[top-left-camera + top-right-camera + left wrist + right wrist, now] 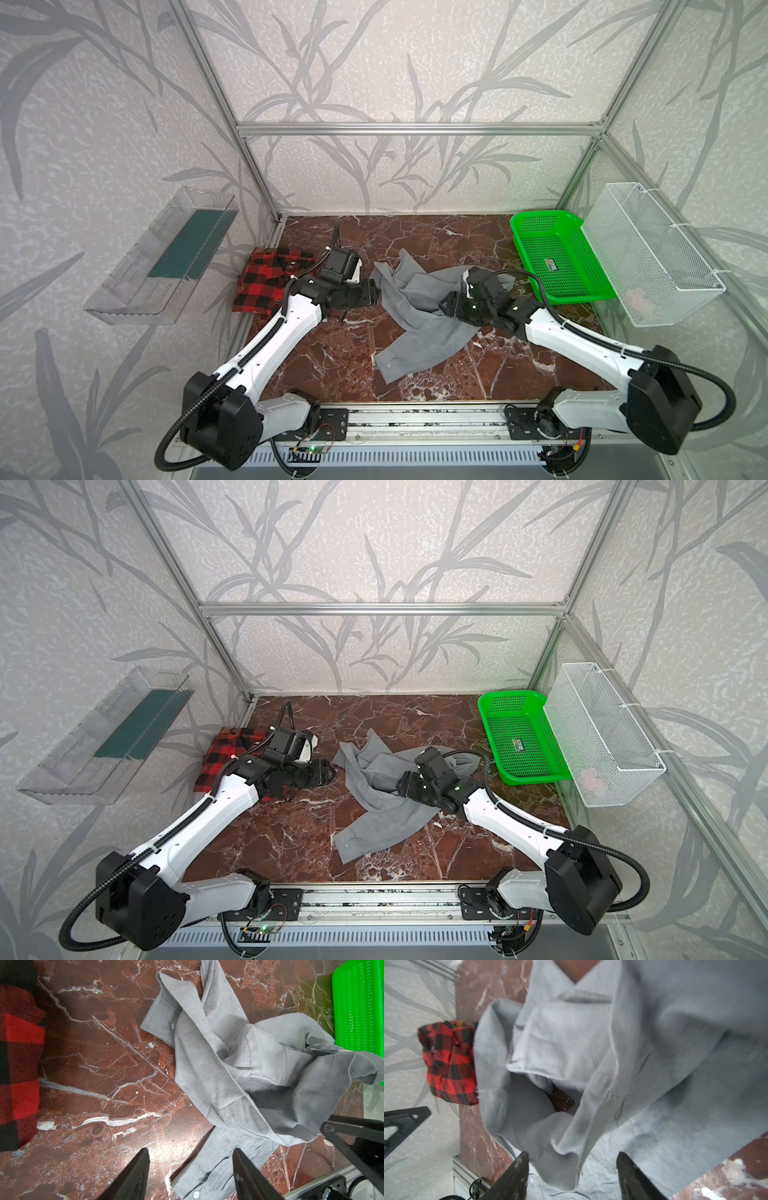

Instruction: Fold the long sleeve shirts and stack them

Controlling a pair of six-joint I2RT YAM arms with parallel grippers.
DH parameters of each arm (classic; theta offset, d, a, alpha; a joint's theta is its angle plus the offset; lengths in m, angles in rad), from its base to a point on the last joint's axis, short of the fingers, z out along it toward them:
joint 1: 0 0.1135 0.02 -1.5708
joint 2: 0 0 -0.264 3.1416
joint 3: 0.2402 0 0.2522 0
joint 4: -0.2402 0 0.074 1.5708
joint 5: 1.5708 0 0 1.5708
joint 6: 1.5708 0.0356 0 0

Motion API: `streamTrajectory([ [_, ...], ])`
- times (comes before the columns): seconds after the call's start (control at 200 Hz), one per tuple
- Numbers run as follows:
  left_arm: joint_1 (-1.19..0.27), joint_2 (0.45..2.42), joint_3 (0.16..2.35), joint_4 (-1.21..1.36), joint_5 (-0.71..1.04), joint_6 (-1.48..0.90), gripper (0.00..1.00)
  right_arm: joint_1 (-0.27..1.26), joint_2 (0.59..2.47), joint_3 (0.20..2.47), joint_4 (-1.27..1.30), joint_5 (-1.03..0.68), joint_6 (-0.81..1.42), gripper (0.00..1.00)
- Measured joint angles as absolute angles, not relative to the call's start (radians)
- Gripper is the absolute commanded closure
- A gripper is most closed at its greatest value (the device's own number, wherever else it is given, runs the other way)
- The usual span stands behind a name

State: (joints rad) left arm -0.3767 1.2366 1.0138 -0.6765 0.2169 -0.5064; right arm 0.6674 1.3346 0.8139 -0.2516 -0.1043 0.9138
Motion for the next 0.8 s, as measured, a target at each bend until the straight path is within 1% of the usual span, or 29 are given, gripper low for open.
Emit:
streamTrajectory([
  [0.065, -0.375, 1.239, 1.008, -0.67, 0.22, -0.523, 0.35, 0.669, 1.383, 0.815, -0.22, -0.105, 0.928, 0.37],
  [0.09, -0.374, 1.242, 1.008, -0.665, 0.222, -0.529, 0.36, 0.669, 1.402, 0.815, -0.207, -0.105, 0.934, 0.42],
  [0.105, -0.374, 1.243, 1.008, -0.662, 0.222, -0.533, 0.35, 0.669, 1.411, 0.817, -0.201, -0.104, 0.933, 0.46],
  [0.165, -0.371, 1.248, 1.008, -0.651, 0.222, -0.543, 0.35, 0.668, 1.45, 0.831, -0.185, -0.106, 0.936, 0.68],
  [0.2, -0.37, 1.251, 1.008, -0.647, 0.222, -0.549, 0.35, 0.665, 1.472, 0.849, -0.183, -0.109, 0.936, 0.76],
  [0.255, -0.367, 1.253, 1.008, -0.641, 0.22, -0.554, 0.35, 0.662, 1.494, 0.884, -0.182, -0.114, 0.931, 0.92],
  [0.295, -0.364, 1.253, 1.008, -0.64, 0.216, -0.555, 0.35, 0.659, 1.498, 0.911, -0.184, -0.119, 0.92, 1.0],
  [0.39, -0.356, 1.253, 1.008, -0.635, 0.211, -0.556, 0.35, 0.634, 1.483, 1.0, -0.207, -0.146, 0.89, 1.0],
  [0.495, -0.348, 1.253, 1.008, -0.634, 0.208, -0.549, 0.35, 0.581, 1.42, 1.13, -0.278, -0.156, 0.825, 1.0],
  [0.695, -0.343, 1.253, 1.007, -0.617, 0.208, -0.506, 0.35, 0.513, 1.297, 1.478, -0.447, -0.147, 0.654, 1.0],
  [0.8, -0.342, 1.247, 0.976, -0.54, 0.229, -0.49, 0.36, 0.461, 1.254, 1.559, -0.491, -0.202, 0.606, 1.0],
])
